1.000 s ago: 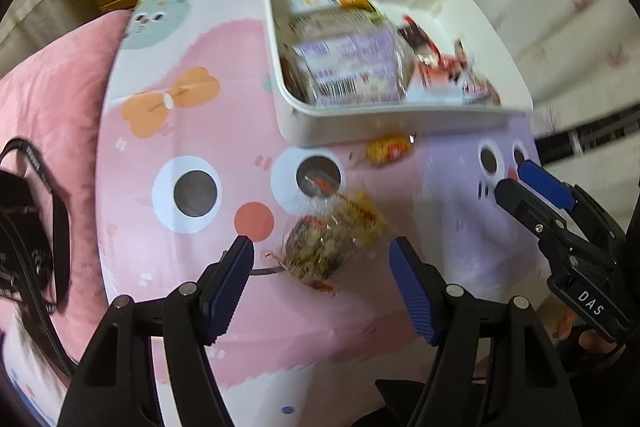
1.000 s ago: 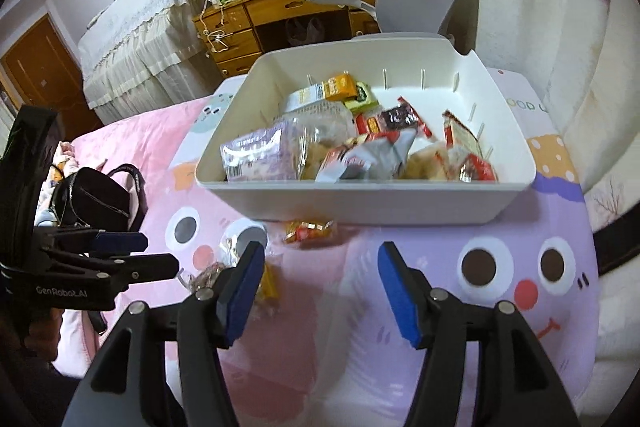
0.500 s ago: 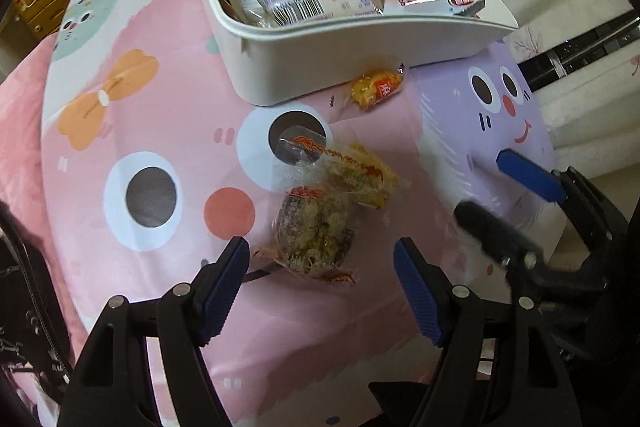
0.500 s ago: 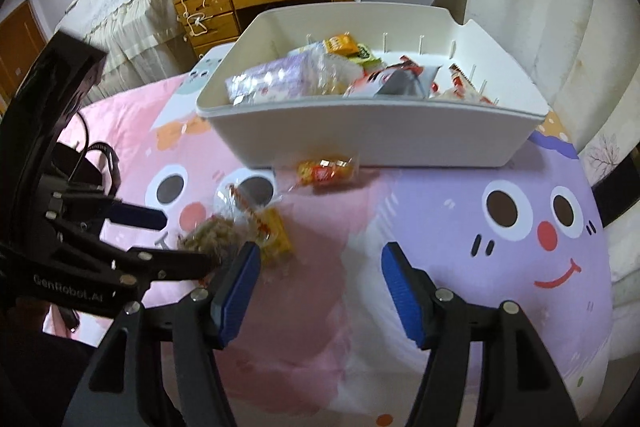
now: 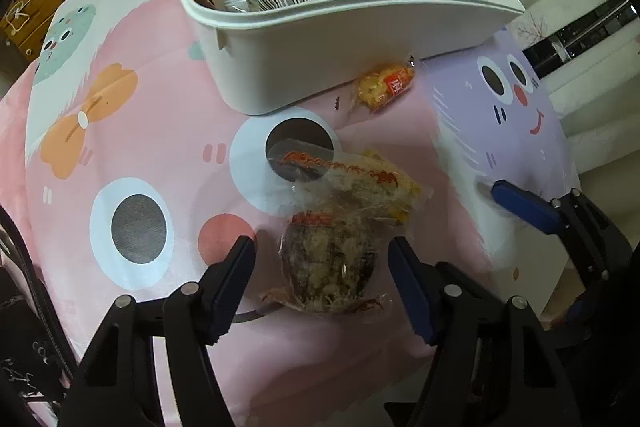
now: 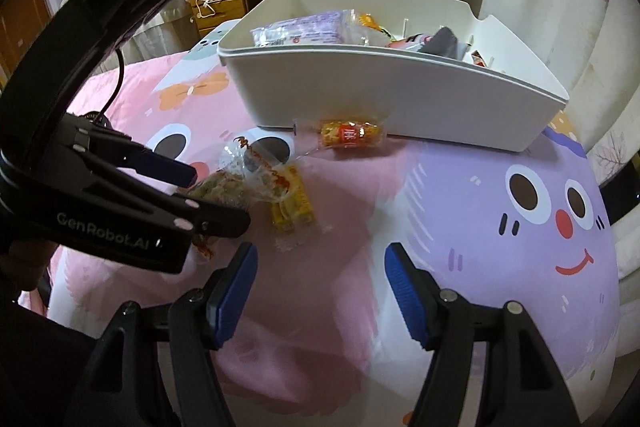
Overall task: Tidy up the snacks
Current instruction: 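Grasp the clear nut bag with the left tool while the right tool grasps a small yellow pack, then carry both snacks into the white tray and open both tools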
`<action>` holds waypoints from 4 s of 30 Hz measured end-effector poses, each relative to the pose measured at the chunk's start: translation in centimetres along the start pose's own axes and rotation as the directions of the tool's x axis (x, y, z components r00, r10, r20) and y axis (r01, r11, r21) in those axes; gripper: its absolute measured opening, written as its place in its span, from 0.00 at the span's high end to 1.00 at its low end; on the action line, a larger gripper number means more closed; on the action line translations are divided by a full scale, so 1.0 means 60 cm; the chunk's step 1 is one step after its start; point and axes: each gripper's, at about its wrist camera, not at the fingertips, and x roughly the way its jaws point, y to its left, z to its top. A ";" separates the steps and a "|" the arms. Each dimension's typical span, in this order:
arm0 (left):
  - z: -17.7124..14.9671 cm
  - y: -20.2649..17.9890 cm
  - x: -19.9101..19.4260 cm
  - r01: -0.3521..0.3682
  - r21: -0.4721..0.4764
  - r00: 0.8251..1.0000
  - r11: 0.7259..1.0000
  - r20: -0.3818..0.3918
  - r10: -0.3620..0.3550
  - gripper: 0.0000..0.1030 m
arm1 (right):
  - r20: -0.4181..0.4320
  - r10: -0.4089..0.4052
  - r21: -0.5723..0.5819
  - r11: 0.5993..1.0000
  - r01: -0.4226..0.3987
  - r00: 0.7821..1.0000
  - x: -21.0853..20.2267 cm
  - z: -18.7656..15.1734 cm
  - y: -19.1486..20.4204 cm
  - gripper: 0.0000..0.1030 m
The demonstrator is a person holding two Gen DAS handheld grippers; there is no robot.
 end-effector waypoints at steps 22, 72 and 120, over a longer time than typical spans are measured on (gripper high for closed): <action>-0.007 0.041 -0.028 -0.026 -0.155 0.998 0.988 0.056 0.035 0.55 | 0.020 -0.004 -0.204 0.979 0.008 1.000 0.066 0.028 0.049 0.35; -0.028 -0.060 -0.229 -0.035 -0.408 0.945 0.912 0.284 0.164 0.54 | -0.232 0.383 -0.017 0.918 -0.397 0.894 0.004 0.082 -0.116 0.81; 0.065 -0.030 -0.274 -0.069 -0.275 0.935 0.959 0.317 0.159 0.54 | -0.281 0.073 -0.011 0.997 -0.079 0.957 -0.045 0.151 -0.185 0.75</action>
